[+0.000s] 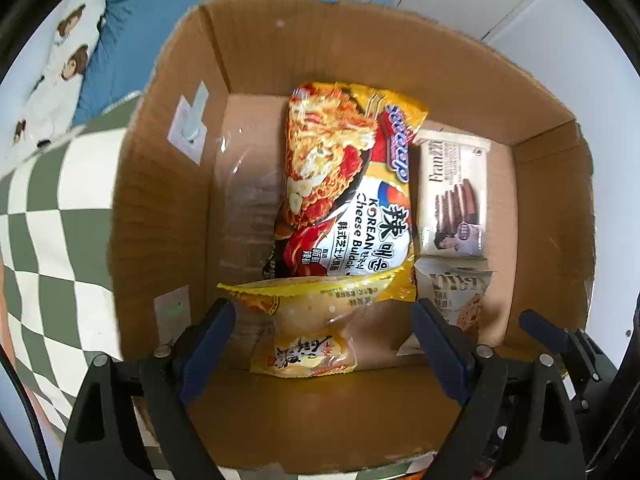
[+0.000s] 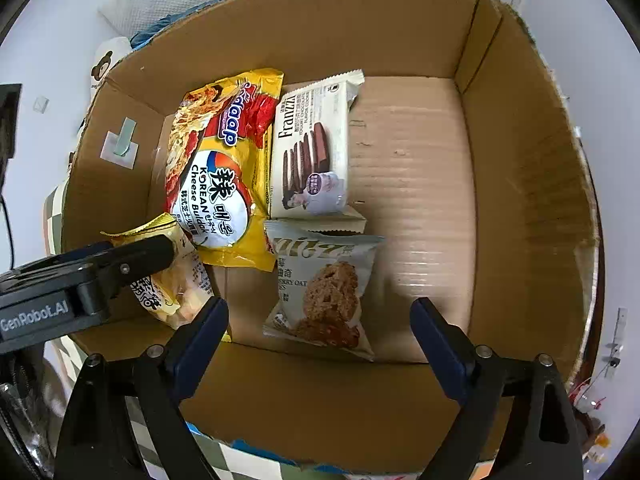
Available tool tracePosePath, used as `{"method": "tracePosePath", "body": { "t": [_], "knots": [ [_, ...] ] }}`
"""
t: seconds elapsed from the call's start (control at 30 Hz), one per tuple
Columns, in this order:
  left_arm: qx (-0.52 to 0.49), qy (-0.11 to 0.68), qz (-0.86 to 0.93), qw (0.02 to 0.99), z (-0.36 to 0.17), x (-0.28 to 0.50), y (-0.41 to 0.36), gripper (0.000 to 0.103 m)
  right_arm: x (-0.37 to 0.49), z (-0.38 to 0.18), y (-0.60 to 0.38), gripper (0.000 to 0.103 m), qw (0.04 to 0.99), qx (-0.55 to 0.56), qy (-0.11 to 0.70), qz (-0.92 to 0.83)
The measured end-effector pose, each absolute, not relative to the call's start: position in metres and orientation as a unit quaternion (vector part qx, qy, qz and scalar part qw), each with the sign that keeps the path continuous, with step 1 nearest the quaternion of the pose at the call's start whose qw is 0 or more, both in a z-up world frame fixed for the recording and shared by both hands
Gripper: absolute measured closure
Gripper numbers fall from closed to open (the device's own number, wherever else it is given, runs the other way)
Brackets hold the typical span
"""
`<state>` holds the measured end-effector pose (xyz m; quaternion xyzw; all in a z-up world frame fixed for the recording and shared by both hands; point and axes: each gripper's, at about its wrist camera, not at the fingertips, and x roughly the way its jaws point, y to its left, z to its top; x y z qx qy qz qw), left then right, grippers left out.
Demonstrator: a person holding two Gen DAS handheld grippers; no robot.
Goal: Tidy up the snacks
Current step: 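Carry both packs into the box and release them beside the noodle pack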
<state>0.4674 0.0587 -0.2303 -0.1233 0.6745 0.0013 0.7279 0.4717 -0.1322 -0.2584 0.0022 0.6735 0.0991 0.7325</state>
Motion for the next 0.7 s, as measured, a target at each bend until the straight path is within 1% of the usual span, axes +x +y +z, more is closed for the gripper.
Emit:
{"method": "tracePosePath", "body": {
  "t": [0.13,0.37,0.7],
  "knots": [
    [-0.112,0.648,0.007,0.753,-0.208,0.45,0.055,0.013,0.459,-0.244,-0.136,0.009,0.757,-0.008,0.647,0.096],
    [-0.083,0.579,0.021,0.811,-0.17,0.409,0.047,0.013,0.435,-0.203,-0.136,0.009,0.802,-0.021,0.592,0.083],
    [-0.077,0.518,0.031,0.851,-0.116,0.358,0.049,0.013,0.385,-0.145,-0.148,0.009,0.842,-0.012,0.532,0.085]
  ]
}}
